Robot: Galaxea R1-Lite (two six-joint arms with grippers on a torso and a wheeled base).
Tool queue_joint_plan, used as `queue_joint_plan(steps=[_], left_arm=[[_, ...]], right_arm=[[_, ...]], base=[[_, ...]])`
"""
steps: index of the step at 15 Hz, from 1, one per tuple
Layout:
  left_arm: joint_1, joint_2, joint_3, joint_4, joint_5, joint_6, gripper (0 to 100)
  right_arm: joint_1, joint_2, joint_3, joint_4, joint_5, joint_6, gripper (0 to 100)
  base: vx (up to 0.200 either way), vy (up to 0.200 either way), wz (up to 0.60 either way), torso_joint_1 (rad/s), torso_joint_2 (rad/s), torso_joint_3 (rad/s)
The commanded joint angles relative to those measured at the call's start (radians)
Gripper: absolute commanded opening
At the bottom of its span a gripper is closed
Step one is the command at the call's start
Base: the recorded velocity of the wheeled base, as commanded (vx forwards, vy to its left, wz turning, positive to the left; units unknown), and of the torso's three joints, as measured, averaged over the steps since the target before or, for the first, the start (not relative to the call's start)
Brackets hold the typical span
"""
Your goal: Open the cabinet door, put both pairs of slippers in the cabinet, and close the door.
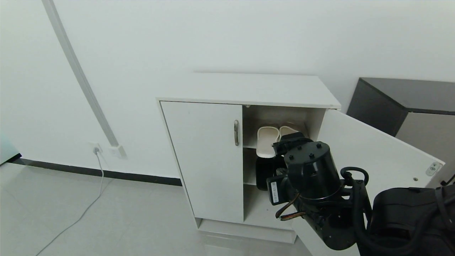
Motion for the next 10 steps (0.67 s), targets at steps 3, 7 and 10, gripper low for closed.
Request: queue_joint_plan(steps=[3, 7, 10], left_arm=[[0.000, 0.001, 0.000, 0.000, 0.000, 0.000, 0], [-0.001, 0.001, 0.000, 0.000, 0.000, 0.000, 0], [-0.001, 0.001, 0.000, 0.002, 0.000, 0.000, 0]], right_arm=[[-0.001, 0.000, 0.000, 0.000, -0.001, 0.000, 0], [-0.001, 0.000, 0.000, 0.000, -0.001, -0.003, 0], [-0.004, 0.000, 0.000, -0.002, -0.001, -0.014, 0]], base=[[0.000, 0.000, 0.00, 0.186, -0.50, -0.318], [0.000, 0.000, 0.00, 0.212, -0.52, -0.310], [0.000, 0.000, 0.00, 0.229, -0.54, -0.312]])
